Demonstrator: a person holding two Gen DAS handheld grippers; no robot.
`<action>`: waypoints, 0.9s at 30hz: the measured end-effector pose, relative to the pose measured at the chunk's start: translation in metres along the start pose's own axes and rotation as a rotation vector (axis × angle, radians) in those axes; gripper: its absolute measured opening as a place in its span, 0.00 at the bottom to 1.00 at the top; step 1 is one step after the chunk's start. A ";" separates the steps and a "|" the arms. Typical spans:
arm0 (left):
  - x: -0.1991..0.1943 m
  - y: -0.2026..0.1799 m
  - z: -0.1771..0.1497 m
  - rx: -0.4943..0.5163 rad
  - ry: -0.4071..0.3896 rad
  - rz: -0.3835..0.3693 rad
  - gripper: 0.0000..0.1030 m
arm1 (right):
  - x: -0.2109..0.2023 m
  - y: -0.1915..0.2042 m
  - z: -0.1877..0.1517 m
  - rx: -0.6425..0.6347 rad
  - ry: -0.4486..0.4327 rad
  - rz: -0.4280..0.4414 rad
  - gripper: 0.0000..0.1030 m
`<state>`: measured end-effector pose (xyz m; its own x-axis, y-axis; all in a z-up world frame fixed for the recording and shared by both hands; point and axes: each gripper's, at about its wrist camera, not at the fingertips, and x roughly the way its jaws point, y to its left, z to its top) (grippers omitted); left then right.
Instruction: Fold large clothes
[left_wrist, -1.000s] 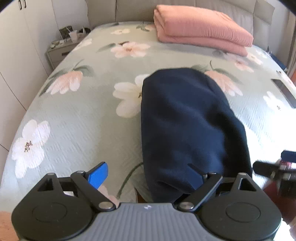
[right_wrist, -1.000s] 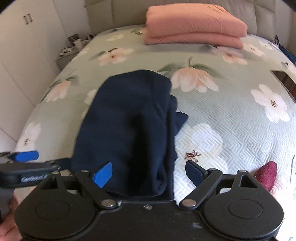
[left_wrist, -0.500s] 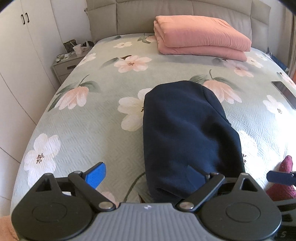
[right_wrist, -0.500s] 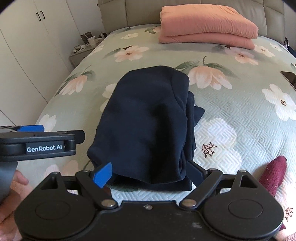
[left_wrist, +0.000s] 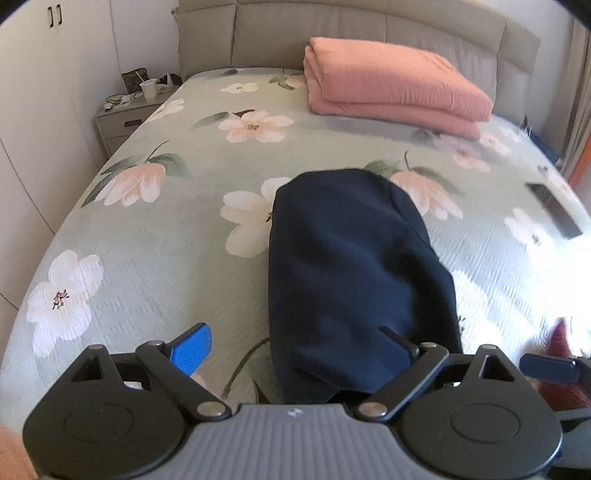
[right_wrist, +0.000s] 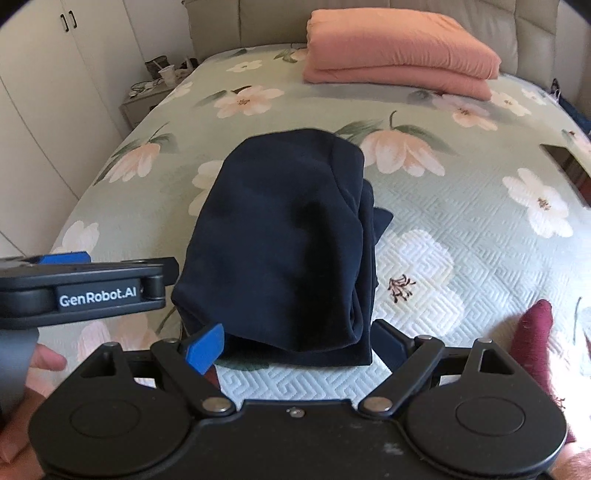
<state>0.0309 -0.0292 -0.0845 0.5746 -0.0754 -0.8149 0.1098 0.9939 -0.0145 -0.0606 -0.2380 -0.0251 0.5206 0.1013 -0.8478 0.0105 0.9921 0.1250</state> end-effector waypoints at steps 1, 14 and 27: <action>-0.001 0.002 0.001 0.001 -0.003 0.002 0.93 | -0.001 0.003 0.002 0.002 -0.002 -0.007 0.98; 0.003 0.002 0.002 0.020 0.034 0.030 0.94 | 0.002 0.007 0.009 -0.011 -0.010 0.024 0.98; 0.017 -0.019 0.000 0.034 0.064 0.074 0.94 | 0.012 -0.026 -0.001 0.052 0.010 0.057 0.99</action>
<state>0.0382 -0.0497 -0.0982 0.5291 0.0043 -0.8485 0.0974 0.9931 0.0658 -0.0555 -0.2626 -0.0386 0.5131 0.1583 -0.8436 0.0256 0.9796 0.1994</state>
